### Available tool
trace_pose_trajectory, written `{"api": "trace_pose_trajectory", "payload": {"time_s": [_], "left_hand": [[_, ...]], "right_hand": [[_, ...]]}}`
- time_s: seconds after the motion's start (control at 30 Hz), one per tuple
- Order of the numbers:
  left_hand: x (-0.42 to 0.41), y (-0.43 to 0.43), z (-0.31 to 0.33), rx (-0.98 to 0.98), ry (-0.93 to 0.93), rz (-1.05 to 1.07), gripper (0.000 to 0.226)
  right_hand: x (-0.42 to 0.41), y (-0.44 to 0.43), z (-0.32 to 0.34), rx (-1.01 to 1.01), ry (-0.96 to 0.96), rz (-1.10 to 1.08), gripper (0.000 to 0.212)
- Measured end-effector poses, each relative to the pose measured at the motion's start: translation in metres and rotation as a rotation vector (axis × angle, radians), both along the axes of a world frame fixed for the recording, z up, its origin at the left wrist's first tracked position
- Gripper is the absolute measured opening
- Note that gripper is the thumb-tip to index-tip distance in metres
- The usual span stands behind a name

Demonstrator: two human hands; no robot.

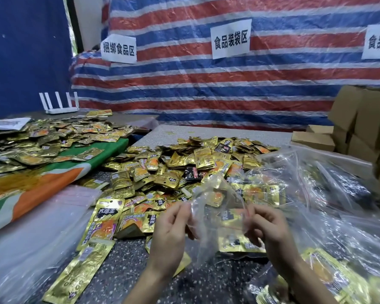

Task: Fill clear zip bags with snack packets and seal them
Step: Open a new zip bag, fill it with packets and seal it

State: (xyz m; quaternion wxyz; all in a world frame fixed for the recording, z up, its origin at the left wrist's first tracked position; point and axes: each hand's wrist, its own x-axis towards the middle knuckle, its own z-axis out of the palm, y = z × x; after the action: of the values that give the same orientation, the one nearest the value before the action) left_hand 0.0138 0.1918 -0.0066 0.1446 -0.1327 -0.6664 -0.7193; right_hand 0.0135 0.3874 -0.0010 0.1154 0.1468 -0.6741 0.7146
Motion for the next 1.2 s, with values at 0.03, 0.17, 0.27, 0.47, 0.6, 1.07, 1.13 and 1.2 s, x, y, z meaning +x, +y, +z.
{"api": "trace_pose_trajectory", "payload": {"time_s": [0.03, 0.17, 0.27, 0.47, 0.6, 1.07, 1.13, 1.2], "left_hand": [[0.000, -0.001, 0.001, 0.068, -0.004, 0.023, 0.040], [0.001, 0.005, 0.008, 0.098, 0.014, -0.021, 0.044], [0.000, 0.014, 0.013, 0.094, 0.016, -0.066, 0.042], [-0.027, 0.018, 0.023, 0.158, -0.059, -0.143, 0.040], [-0.081, 0.006, 0.031, 0.113, -0.077, -0.015, 0.043], [-0.205, -0.022, -0.044, -1.218, -0.240, 0.510, 0.068], [-0.207, -0.025, -0.041, -1.214, -0.220, 0.525, 0.063], [-0.208, -0.029, -0.036, -1.193, -0.212, 0.502, 0.052]], "right_hand": [[0.000, 0.001, -0.001, 0.032, 0.049, -0.072, 0.024], [0.006, -0.005, -0.004, 0.220, 0.319, -0.286, 0.026], [0.011, -0.007, -0.003, 0.355, 0.577, -0.312, 0.034], [0.007, 0.002, 0.010, 0.572, 0.658, -0.118, 0.008], [-0.001, 0.000, 0.036, 0.693, 0.584, -0.129, 0.011], [-0.020, -0.003, 0.113, 1.028, 0.305, 0.147, 0.016], [-0.022, -0.002, 0.114, 1.028, 0.281, 0.168, 0.016], [-0.026, -0.001, 0.111, 1.037, 0.268, 0.160, 0.015]]}}
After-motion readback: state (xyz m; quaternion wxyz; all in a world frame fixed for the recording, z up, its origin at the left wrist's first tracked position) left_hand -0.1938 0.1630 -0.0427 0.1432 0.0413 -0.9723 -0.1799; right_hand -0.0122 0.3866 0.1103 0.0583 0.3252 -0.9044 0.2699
